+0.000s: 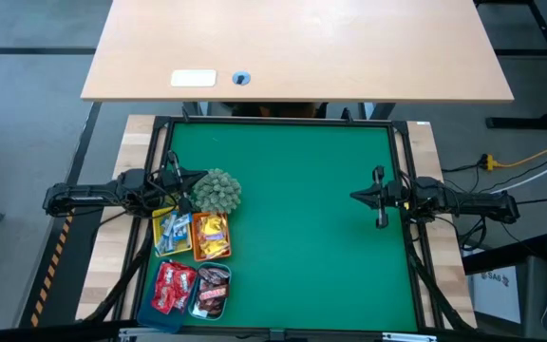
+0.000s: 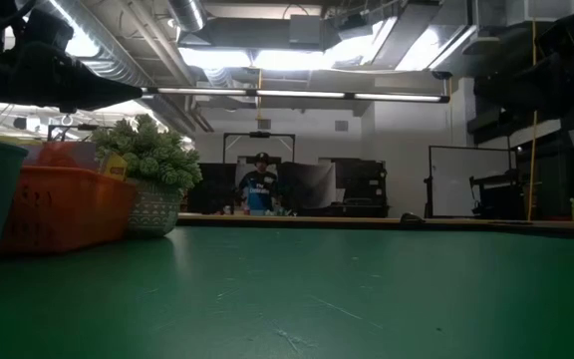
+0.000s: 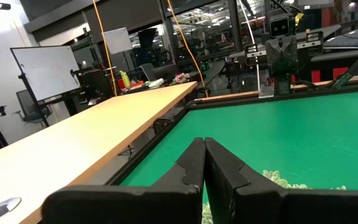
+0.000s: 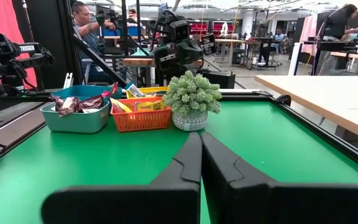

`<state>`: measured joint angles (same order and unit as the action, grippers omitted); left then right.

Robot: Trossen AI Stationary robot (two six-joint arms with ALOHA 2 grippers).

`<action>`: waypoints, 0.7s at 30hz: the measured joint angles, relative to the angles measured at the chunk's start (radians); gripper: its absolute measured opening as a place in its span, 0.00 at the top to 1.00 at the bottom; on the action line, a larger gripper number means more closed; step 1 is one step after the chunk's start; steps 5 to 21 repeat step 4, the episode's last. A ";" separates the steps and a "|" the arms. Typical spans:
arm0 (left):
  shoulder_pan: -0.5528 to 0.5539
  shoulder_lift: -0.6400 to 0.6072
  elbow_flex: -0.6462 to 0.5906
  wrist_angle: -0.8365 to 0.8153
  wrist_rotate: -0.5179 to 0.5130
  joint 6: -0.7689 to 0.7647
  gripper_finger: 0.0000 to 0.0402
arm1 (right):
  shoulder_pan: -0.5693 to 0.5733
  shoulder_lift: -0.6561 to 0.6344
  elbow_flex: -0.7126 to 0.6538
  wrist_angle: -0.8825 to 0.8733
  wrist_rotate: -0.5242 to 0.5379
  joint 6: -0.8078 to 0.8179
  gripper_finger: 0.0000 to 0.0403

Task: Sort candy
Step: Return to Home Position

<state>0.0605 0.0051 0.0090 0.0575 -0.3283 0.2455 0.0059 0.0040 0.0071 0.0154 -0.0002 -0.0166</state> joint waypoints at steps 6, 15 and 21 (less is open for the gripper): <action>0.000 0.000 0.000 0.000 0.000 0.000 1.00 | 0.000 0.000 0.000 0.000 0.000 0.000 1.00; 0.000 0.000 0.000 0.000 0.000 0.000 1.00 | 0.000 0.000 0.000 0.000 0.000 0.000 1.00; 0.000 0.000 0.000 0.000 0.000 0.000 1.00 | 0.000 0.000 0.000 0.000 0.000 0.000 1.00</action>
